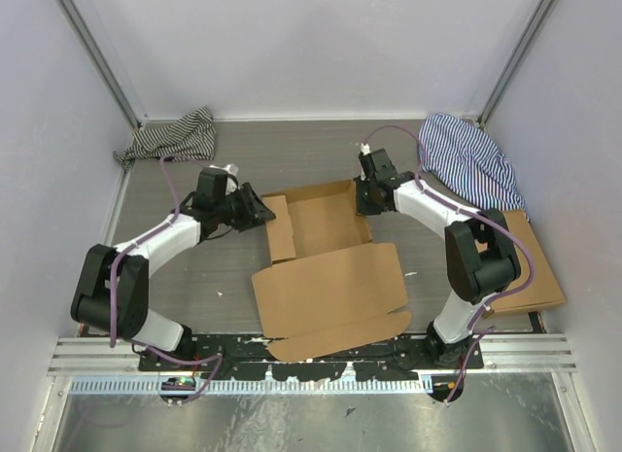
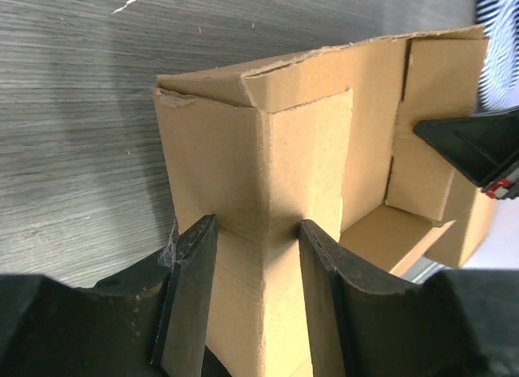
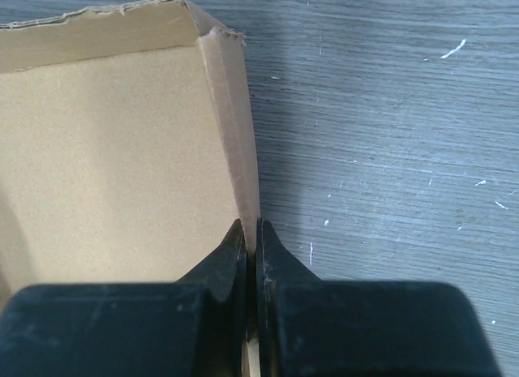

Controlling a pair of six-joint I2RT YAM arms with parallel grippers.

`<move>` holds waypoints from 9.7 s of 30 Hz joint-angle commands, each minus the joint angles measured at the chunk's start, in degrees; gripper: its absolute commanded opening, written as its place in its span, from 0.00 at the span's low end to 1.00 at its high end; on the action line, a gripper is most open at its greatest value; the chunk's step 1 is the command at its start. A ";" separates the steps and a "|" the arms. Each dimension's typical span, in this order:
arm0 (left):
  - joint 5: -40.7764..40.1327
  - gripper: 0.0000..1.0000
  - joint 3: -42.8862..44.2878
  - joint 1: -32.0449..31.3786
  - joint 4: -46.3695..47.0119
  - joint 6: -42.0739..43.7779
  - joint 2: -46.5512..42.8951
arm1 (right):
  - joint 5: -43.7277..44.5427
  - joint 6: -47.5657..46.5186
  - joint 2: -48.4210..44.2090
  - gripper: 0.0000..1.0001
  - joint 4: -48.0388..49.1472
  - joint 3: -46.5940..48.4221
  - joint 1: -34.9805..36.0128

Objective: Fold the paper box

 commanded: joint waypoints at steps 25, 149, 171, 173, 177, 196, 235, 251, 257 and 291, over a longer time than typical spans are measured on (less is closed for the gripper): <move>-27.02 0.34 20.47 -14.18 -34.38 13.47 16.54 | -0.68 1.06 3.69 0.01 2.84 1.39 2.55; -48.73 0.48 6.50 -19.30 -58.03 7.53 -52.44 | 0.84 -13.25 23.03 0.64 -6.07 30.91 7.04; -48.91 0.47 6.09 -19.27 -57.57 7.46 -50.94 | 0.39 38.33 -7.53 0.12 9.63 -13.99 13.67; -48.86 0.47 6.13 -19.31 -57.56 7.44 -50.81 | 3.92 47.48 -12.78 0.23 9.31 -18.24 18.32; -48.59 0.47 6.02 -19.31 -57.34 6.93 -50.45 | 7.37 62.68 -20.78 0.32 11.93 -23.41 25.12; -48.83 0.49 18.64 -19.26 -52.24 8.56 -32.54 | 19.52 -11.94 0.16 0.75 -10.42 22.32 20.35; -38.56 0.51 12.87 -19.29 -43.32 2.23 -26.80 | 1.51 -7.47 15.77 0.01 -5.66 18.20 15.49; -35.86 0.53 24.62 -12.72 -39.60 5.28 -4.86 | 18.96 21.54 -14.66 0.01 -4.90 -12.00 15.05; -27.89 0.60 24.97 -5.08 -35.52 5.02 0.83 | 19.06 21.31 -18.99 0.59 -6.68 -14.07 15.35; 1.73 0.55 42.71 5.88 -15.92 0.38 34.32 | -7.48 11.68 -19.57 1.00 -1.54 -8.55 -12.68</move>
